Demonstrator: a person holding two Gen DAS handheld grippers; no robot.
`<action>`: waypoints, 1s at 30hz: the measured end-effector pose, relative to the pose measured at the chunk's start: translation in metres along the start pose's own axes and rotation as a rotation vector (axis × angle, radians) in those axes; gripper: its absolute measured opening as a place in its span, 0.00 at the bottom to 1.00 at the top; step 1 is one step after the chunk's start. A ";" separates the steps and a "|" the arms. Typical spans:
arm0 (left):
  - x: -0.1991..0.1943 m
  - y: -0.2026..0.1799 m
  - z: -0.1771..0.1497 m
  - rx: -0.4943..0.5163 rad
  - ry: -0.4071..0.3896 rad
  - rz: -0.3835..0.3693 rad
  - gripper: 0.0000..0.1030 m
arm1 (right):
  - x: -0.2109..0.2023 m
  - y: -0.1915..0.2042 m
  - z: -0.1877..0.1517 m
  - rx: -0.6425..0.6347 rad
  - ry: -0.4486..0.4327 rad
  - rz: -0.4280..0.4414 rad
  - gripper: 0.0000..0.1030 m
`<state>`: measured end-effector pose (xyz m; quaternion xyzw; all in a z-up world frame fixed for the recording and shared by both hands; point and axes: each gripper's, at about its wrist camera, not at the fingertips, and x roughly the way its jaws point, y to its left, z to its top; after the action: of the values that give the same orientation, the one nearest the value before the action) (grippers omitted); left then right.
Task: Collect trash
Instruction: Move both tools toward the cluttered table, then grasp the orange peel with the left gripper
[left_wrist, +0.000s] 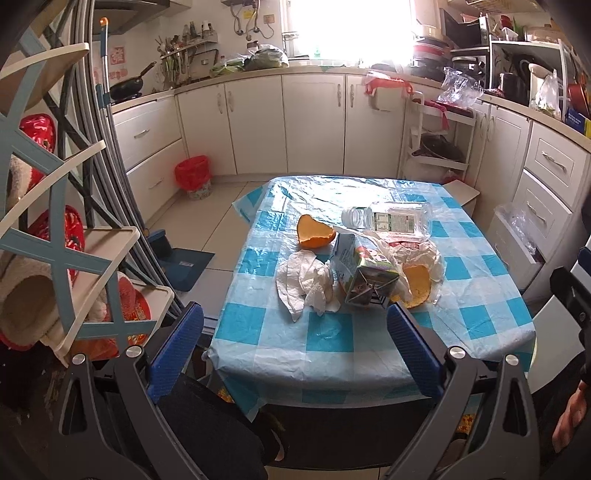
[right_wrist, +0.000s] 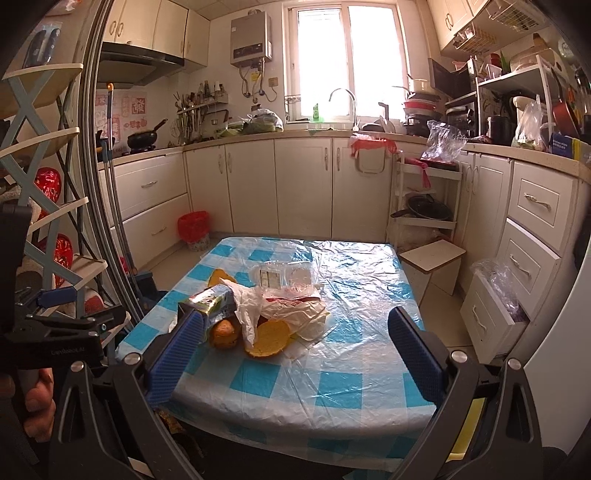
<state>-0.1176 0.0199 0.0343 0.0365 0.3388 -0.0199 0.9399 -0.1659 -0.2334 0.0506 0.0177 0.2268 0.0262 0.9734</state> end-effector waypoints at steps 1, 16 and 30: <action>-0.003 -0.003 -0.001 0.008 -0.004 0.003 0.93 | -0.004 0.000 -0.001 0.006 -0.001 -0.003 0.93; -0.034 -0.024 -0.013 0.054 -0.030 -0.020 0.93 | -0.030 -0.005 -0.017 0.067 0.003 -0.035 0.93; -0.047 -0.015 -0.016 0.040 -0.052 -0.045 0.93 | -0.042 0.002 -0.021 0.049 0.003 -0.041 0.93</action>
<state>-0.1654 0.0066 0.0511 0.0472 0.3143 -0.0490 0.9469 -0.2126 -0.2330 0.0502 0.0371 0.2292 0.0008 0.9727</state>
